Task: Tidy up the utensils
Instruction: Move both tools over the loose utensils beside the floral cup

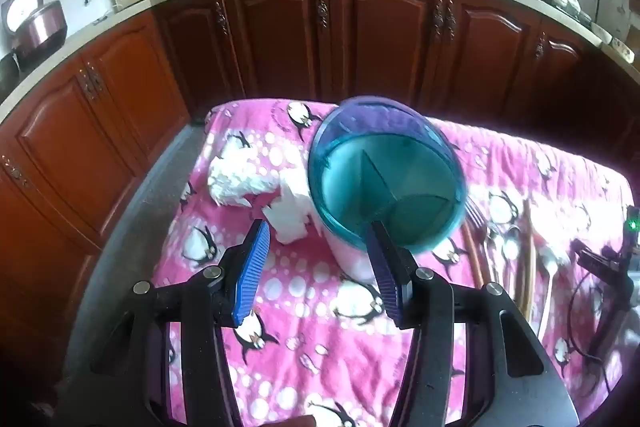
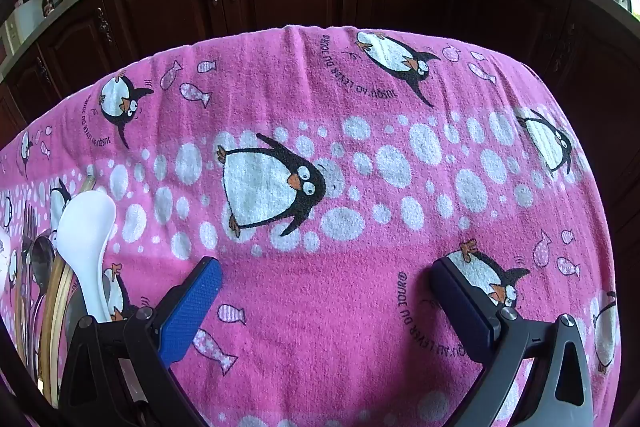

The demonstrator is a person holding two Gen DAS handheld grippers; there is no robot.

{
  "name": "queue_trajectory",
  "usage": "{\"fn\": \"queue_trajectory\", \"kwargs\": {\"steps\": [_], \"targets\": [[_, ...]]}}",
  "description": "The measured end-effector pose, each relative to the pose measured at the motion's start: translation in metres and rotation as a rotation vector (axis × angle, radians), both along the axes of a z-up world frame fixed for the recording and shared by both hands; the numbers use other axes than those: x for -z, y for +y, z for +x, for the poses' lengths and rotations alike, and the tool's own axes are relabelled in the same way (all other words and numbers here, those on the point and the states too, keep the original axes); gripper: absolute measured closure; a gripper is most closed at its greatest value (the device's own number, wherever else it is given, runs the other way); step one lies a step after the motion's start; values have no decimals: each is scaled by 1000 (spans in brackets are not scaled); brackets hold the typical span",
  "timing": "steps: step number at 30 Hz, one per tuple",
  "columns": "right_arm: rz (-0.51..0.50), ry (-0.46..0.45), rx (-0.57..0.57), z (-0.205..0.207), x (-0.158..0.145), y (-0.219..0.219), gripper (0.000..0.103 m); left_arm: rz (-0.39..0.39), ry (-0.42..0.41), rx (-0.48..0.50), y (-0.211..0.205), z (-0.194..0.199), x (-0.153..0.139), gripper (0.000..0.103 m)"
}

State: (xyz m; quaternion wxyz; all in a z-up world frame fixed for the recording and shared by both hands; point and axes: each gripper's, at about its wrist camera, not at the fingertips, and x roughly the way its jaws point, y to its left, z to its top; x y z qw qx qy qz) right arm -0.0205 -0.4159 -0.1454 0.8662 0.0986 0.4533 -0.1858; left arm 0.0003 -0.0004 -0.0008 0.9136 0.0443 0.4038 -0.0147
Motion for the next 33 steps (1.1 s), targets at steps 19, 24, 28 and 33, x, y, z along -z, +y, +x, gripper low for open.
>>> {"fn": "queue_trajectory", "kwargs": {"steps": [19, 24, 28, 33], "targets": [[42, -36, -26, -48, -66, 23, 4, -59, 41, 108, -53, -36, 0, 53], [50, -117, -55, -77, -127, 64, 4, -96, 24, 142, -64, -40, -10, 53], [45, -152, -80, -90, -155, 102, 4, -109, -4, 163, -70, -45, -23, 53], [34, -180, -111, -94, -181, 133, 4, -113, -51, 175, -74, -54, -39, 53]]}}
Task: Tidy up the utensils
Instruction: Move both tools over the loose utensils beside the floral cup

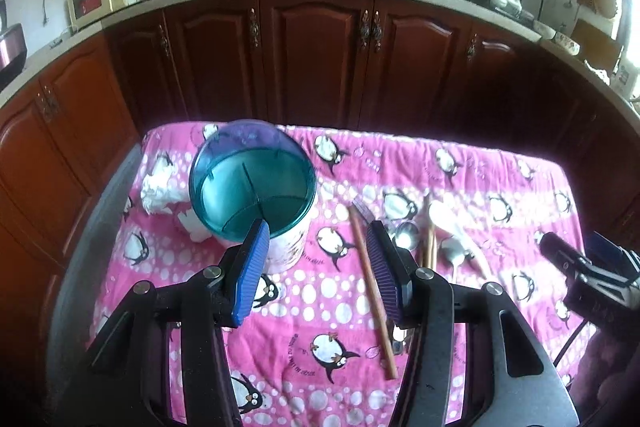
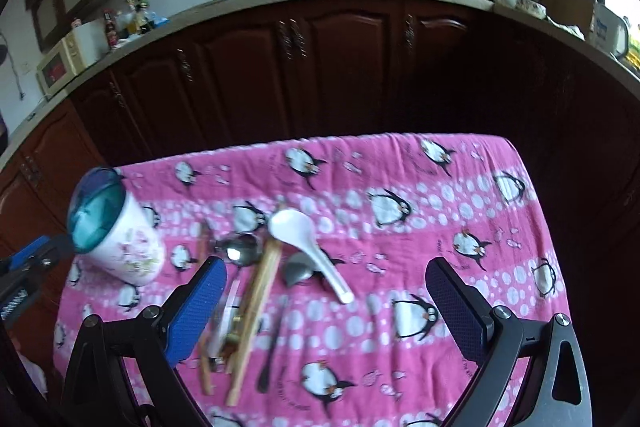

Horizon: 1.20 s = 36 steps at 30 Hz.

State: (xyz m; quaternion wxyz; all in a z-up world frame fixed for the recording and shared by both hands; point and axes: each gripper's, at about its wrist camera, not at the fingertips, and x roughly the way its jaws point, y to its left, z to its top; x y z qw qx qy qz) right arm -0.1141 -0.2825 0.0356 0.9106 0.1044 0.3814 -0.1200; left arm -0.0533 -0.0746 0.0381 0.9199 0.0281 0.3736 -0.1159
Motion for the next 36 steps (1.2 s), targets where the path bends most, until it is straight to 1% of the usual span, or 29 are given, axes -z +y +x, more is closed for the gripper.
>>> {"fn": "queue_trajectory", "kwargs": {"steps": [4, 8, 12, 18, 30, 36], "targets": [[14, -29, -7, -2, -10, 8, 4, 0, -16, 9, -1, -4, -8, 53], [-42, -44, -12, -1, -20, 16, 4, 1, -28, 8, -1, -6, -15, 53], [-33, -54, -18, -3, -25, 15, 4, -7, -34, 19, -1, -8, -18, 53], [-46, -69, -16, -3, -33, 17, 4, -16, -39, 32, -2, -9, -22, 53], [-67, -77, -15, -1, -37, 18, 4, -33, -23, 33, -1, -6, -22, 53], [-57, -77, -23, 2, -36, 17, 4, -38, -25, 33, -2, -4, -22, 53]]}}
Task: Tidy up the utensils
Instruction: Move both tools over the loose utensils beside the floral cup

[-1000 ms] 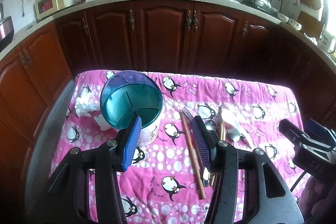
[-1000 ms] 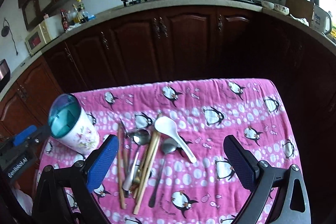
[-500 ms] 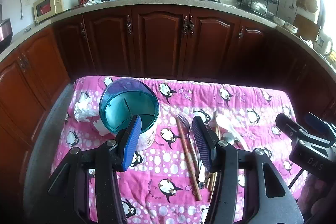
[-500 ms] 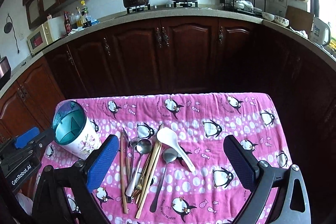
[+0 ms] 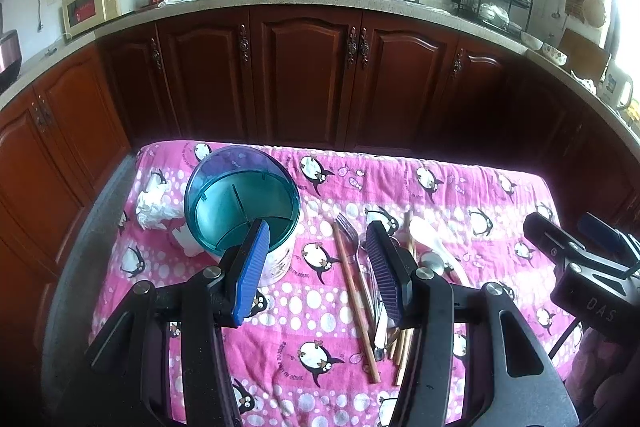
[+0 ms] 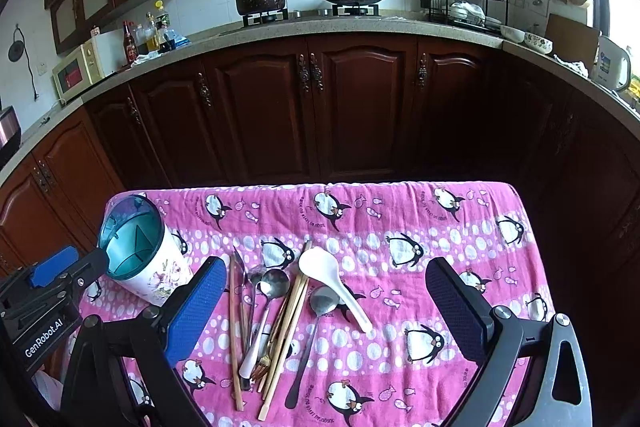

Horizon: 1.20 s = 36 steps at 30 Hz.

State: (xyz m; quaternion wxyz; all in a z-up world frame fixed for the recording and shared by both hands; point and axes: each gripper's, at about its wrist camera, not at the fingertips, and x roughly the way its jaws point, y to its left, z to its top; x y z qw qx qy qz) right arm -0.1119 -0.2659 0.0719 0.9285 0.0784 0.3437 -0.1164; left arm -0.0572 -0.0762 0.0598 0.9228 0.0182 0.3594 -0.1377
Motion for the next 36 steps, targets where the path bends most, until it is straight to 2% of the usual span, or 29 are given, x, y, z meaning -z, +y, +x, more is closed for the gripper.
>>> {"fn": "queue_trajectory", "kwargs": {"steps": [36], "targets": [[-9, 45, 2, 9, 16, -3, 4, -12, 60, 9, -2, 10, 16, 53]]}}
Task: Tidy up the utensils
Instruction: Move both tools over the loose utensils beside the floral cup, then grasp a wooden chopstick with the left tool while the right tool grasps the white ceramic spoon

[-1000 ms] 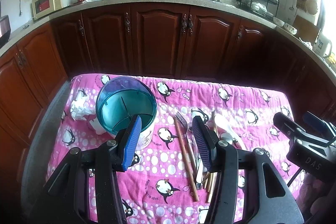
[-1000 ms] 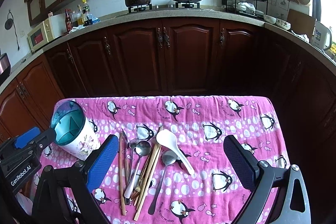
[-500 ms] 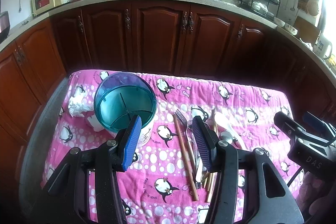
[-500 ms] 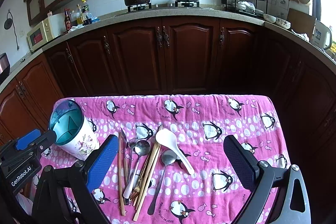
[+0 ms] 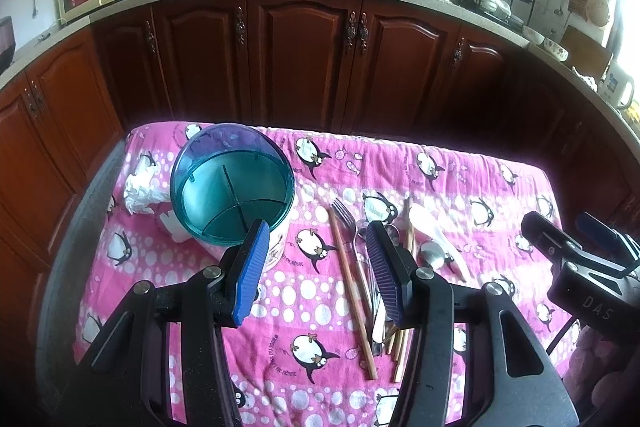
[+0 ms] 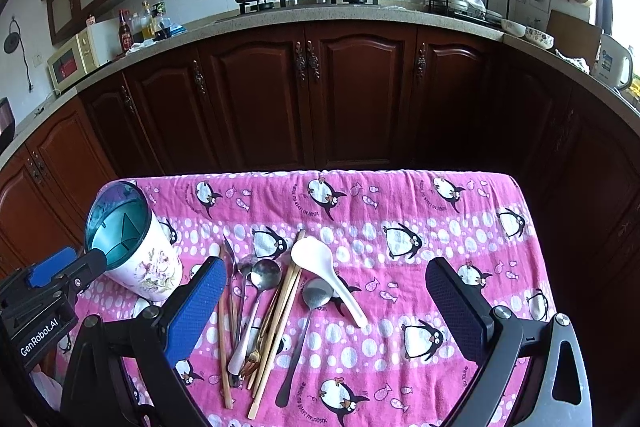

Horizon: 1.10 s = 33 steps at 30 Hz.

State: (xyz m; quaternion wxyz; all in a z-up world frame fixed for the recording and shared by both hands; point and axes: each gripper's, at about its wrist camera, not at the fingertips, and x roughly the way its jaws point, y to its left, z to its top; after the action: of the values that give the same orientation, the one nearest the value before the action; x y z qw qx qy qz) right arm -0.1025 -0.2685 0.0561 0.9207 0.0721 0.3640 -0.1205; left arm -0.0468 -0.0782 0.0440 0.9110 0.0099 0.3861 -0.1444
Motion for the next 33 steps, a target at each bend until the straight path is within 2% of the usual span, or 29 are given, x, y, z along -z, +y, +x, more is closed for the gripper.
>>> {"fn": "queue_trajectory", "kwargs": {"steps": [19, 33], "targets": [[32, 52, -13, 9, 24, -7, 4, 6, 48, -17, -1, 11, 20, 53], [27, 39, -5, 9, 21, -13, 4, -28, 12, -21, 2, 10, 6, 53]]}}
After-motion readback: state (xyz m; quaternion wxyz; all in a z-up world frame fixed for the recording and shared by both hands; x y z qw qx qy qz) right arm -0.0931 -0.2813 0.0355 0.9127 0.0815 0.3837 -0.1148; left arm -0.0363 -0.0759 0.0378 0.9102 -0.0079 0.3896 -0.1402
